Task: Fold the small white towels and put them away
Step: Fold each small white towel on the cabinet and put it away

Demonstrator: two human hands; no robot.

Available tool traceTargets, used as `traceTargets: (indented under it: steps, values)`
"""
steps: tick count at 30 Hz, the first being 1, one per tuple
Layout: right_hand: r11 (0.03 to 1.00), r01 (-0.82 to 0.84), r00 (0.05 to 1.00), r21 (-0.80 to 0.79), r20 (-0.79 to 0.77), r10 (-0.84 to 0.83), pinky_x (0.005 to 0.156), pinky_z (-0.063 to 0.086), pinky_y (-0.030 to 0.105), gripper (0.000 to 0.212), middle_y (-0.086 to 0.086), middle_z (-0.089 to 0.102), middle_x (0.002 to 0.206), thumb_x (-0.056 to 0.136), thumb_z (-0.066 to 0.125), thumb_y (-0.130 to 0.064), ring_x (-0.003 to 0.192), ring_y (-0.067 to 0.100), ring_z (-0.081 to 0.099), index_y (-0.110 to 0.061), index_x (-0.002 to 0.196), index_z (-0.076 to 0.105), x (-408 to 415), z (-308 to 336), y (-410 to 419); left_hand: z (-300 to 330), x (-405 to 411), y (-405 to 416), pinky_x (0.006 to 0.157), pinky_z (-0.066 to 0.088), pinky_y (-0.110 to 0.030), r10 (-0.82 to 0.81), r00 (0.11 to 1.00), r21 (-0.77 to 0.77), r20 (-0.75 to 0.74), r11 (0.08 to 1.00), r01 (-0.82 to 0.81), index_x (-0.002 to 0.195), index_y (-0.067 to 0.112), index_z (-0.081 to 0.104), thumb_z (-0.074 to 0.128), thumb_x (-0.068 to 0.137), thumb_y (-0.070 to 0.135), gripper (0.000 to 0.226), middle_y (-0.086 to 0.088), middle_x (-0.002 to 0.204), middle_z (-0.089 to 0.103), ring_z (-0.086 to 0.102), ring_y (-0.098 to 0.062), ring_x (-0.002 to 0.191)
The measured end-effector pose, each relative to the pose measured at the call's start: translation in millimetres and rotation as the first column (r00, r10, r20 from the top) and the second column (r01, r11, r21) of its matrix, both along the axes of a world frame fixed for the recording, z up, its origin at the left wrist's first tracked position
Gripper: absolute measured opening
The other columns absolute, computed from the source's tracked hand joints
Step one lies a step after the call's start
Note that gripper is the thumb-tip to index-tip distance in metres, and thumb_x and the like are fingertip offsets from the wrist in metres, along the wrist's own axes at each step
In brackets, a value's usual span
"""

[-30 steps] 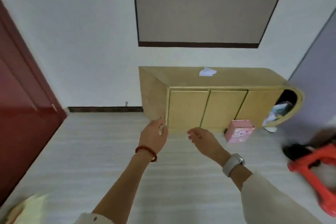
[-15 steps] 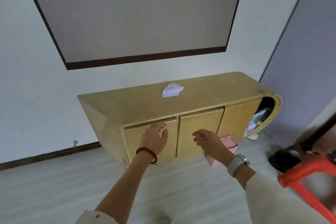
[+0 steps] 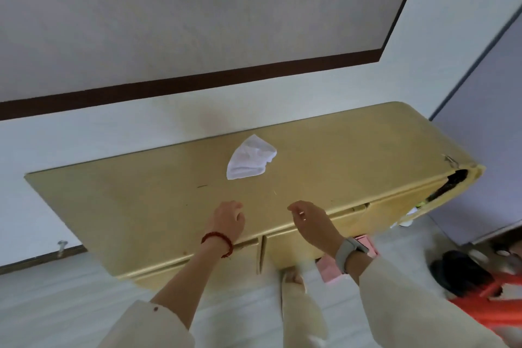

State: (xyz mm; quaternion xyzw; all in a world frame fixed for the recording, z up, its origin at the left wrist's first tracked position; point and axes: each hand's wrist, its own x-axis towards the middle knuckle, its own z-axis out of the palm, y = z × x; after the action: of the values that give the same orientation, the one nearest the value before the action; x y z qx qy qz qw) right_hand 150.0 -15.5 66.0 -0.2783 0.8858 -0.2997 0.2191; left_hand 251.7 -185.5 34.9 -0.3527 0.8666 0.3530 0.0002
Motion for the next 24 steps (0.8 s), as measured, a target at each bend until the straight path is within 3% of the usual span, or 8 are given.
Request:
traceTargets:
  steps: [8,11,13,15,16,19,22,24]
  values:
    - [0.96,-0.229,0.97,0.16,0.123,0.211,0.093,0.04,0.03,0.037,0.008,0.052,0.126,0.091,0.039,-0.008,0.113,0.024,0.052,-0.014,0.125,0.052,-126.4,-75.4,-73.6,-72.0,-121.8,-42.7,0.107,0.026,-0.04,0.068,0.942,-0.138,0.328,0.99,-0.023,0.146,0.021,0.011,0.038,0.093,0.018,0.06,-0.001,0.155,0.006,0.008,-0.026,0.14]
    - [0.937,-0.295,0.953,0.185,0.122,0.276,0.096,0.04,0.033,0.041,0.005,0.046,0.133,0.092,0.038,-0.009,0.12,0.023,0.043,-0.016,0.131,0.046,-151.2,-97.9,-97.3,-95.0,-146.3,-63.4,0.109,0.02,-0.042,0.097,0.919,-0.226,0.383,0.974,-0.008,0.144,0.021,0.021,0.035,0.095,0.023,0.052,-0.002,0.153,0.017,0.013,-0.025,0.14]
    - [0.909,-0.364,0.932,0.202,0.083,0.354,0.094,0.039,0.033,0.045,0.004,0.043,0.135,0.091,0.038,-0.008,0.122,0.024,0.039,-0.016,0.135,0.042,-159.0,-106.7,-110.1,-102.5,-153.1,-72.7,0.095,0.034,-0.047,0.122,0.948,-0.306,0.295,0.952,-0.027,0.118,0.014,0.056,0.038,0.09,0.022,0.034,-0.008,0.123,0.055,0.047,-0.031,0.117]
    - [0.897,-0.399,0.916,0.191,0.029,0.401,0.088,0.041,0.036,0.049,0.007,0.045,0.132,0.089,0.04,-0.007,0.117,0.028,0.04,-0.016,0.137,0.039,-164.1,-113.4,-121.8,-107.3,-154.3,-78.8,0.073,0.045,-0.042,0.07,0.972,-0.34,0.225,0.94,0.011,0.078,0.011,0.064,0.036,0.081,0.023,0.031,-0.006,0.08,0.063,0.061,-0.031,0.08]
    - [0.889,-0.413,0.907,0.196,0.003,0.42,0.087,0.042,0.037,0.052,0.008,0.045,0.129,0.088,0.042,-0.008,0.113,0.029,0.042,-0.018,0.139,0.037,-165.4,-115.9,-127.5,-108.4,-152.9,-80.8,0.068,0.045,-0.039,0.028,0.979,-0.321,0.201,0.946,0.039,0.072,0.011,0.062,0.034,0.079,0.025,0.033,-0.005,0.074,0.062,0.06,-0.029,0.073]
    - [0.866,-0.432,0.893,0.252,-0.013,0.449,0.088,0.041,0.035,0.049,0.007,0.043,0.125,0.088,0.047,-0.02,0.109,0.026,0.042,-0.025,0.136,0.038,-167.7,-120.7,-141.2,-93.4,-154.1,-80.5,0.072,0.033,-0.03,0.007,0.996,-0.129,0.088,0.992,0.005,0.087,0.006,0.058,0.028,0.084,0.032,0.04,-0.005,0.08,0.061,0.055,-0.026,0.078]
    - [0.913,-0.351,0.932,0.206,-0.013,0.361,0.083,0.042,0.035,0.024,0.005,0.044,0.119,0.089,0.048,-0.025,0.105,0.026,0.044,-0.016,0.11,0.055,-171.0,-114.0,-148.8,-63.7,-160.3,-83.9,0.055,0.031,-0.026,0.094,0.987,0.053,-0.128,0.995,-0.088,0.087,0.011,0.045,0.037,0.094,0.014,0.011,0.006,0.063,0.046,0.043,-0.013,0.054]
    - [0.96,-0.256,0.964,0.114,-0.048,0.263,0.074,0.044,0.036,0.016,0.004,0.049,0.109,0.09,0.047,-0.022,0.096,0.026,0.048,-0.007,0.091,0.055,-176.0,-103.4,-148.7,-41.6,-166.8,-90.9,0.048,0.03,-0.018,0.148,0.963,0.101,-0.226,0.987,-0.128,0.087,0.014,0.039,0.039,0.095,0.007,0.01,0.008,0.06,0.041,0.038,-0.006,0.049]
